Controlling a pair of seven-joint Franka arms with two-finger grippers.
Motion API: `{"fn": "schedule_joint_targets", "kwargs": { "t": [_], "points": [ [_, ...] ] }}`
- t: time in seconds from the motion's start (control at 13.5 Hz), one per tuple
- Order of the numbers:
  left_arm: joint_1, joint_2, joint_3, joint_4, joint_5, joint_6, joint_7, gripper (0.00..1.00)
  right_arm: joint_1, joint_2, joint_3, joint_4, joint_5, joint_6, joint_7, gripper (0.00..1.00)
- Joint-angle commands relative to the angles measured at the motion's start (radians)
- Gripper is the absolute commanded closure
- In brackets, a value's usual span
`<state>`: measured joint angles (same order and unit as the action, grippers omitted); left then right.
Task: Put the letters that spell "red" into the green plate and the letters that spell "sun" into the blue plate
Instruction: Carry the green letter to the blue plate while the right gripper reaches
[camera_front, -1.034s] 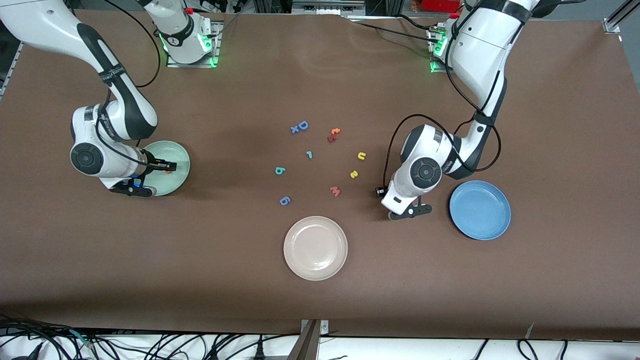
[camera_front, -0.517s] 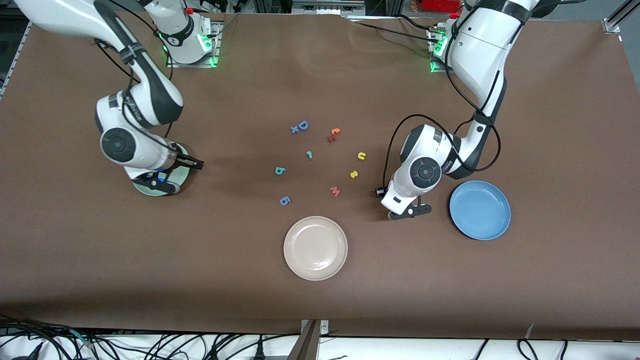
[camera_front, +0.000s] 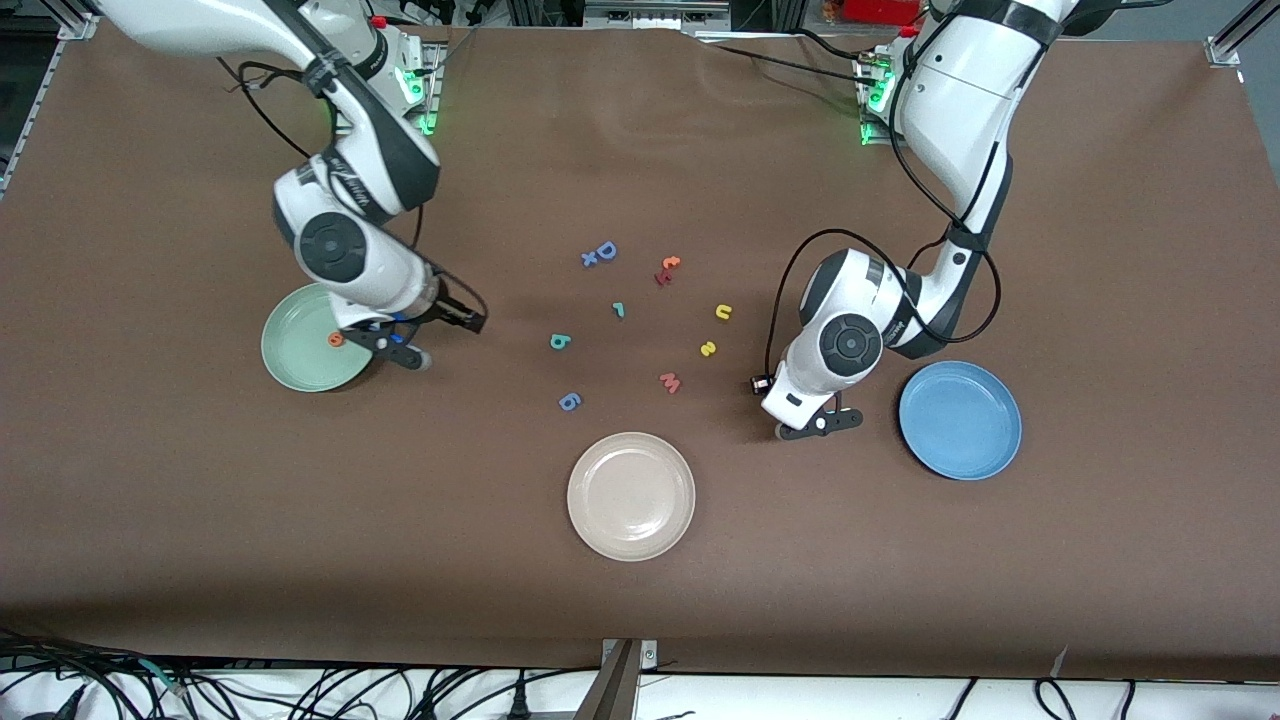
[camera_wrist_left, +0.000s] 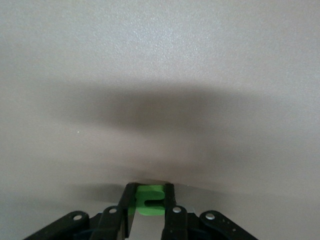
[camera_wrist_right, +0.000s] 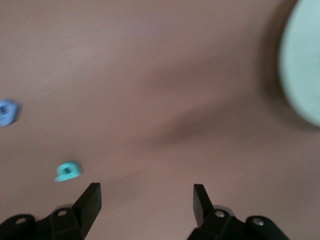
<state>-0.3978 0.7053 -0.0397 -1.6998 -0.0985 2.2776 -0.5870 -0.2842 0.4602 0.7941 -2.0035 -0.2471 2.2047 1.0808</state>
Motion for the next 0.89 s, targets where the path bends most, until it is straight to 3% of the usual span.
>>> {"fn": "schedule_joint_targets", "kwargs": {
  "t": [0.0,0.37,0.66,0.81],
  "points": [
    [-0.010,0.013,0.009,0.019,-0.026,0.003,0.004,0.90,0.089,0.063,-0.012,0.019,-0.020,0.084,0.097,0.17],
    [-0.003,-0.004,0.015,0.028,0.020,-0.027,0.015,0.92,0.247,0.191,-0.056,0.098,-0.196,0.162,0.362,0.17],
    [0.025,-0.020,0.017,0.118,0.066,-0.191,0.056,0.92,0.359,0.233,-0.064,0.126,-0.421,0.165,0.378,0.17],
    [0.051,-0.026,0.018,0.121,0.065,-0.227,0.146,0.92,0.404,0.232,-0.061,0.127,-0.457,0.187,0.378,0.09]
  ]
}}
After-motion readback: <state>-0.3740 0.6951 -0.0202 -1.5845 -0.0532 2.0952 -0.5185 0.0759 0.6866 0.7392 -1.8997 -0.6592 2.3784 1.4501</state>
